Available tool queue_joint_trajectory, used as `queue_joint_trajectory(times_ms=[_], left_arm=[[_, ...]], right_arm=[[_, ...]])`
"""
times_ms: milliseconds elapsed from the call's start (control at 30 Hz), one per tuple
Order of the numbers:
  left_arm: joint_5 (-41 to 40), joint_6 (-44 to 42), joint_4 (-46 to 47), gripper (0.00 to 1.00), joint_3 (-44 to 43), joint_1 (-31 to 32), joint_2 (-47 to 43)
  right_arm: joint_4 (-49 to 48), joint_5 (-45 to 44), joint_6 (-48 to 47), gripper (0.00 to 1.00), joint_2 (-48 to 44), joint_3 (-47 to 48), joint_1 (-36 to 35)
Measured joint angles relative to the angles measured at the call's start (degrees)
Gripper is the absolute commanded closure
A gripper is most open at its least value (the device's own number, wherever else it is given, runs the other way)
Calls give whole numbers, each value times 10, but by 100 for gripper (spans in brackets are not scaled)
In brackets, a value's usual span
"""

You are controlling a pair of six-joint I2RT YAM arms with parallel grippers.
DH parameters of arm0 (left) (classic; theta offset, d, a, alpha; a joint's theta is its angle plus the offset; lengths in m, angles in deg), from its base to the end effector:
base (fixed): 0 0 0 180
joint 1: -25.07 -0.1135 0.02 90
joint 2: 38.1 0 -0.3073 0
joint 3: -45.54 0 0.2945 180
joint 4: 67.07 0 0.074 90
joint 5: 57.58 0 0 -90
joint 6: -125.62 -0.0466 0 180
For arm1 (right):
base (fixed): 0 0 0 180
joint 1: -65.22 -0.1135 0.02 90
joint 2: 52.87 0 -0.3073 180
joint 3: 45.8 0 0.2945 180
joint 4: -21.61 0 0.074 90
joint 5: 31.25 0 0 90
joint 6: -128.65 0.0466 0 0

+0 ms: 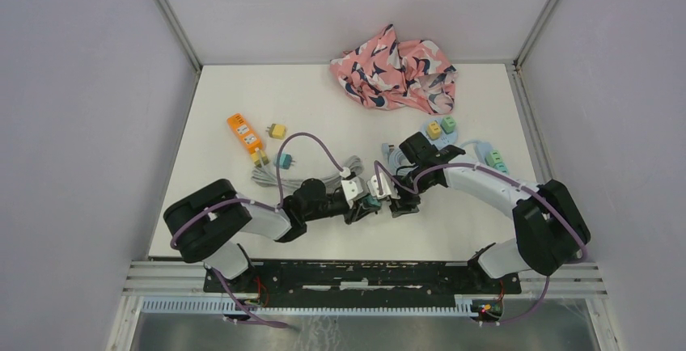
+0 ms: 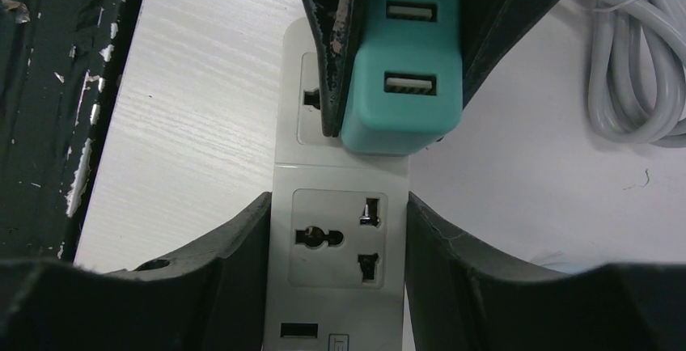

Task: Pull the plug off the socket
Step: Remove the plug from the socket.

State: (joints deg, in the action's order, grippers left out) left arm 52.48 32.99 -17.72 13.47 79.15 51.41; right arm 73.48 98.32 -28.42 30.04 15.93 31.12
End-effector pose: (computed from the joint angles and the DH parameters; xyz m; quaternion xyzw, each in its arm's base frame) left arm 0.1586 -0.2462 0.1560 0.4537 0.6002 -0.3987 0.5244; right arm 0.2224 0.1865 0.2069 -0.7507 0.5524 0.2817 0.2280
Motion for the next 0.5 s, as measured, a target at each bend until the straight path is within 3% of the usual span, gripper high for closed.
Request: queue_joint_trajectory(times_ms=[300,500], left_arm=[[-30,-10,-40,97,-8,5,-19],[15,36,-22,97,-5,-27,-19]], right_arm=[[0,-20,3,100,6,7,-4],[3,-16,6,100,9,19,-4]])
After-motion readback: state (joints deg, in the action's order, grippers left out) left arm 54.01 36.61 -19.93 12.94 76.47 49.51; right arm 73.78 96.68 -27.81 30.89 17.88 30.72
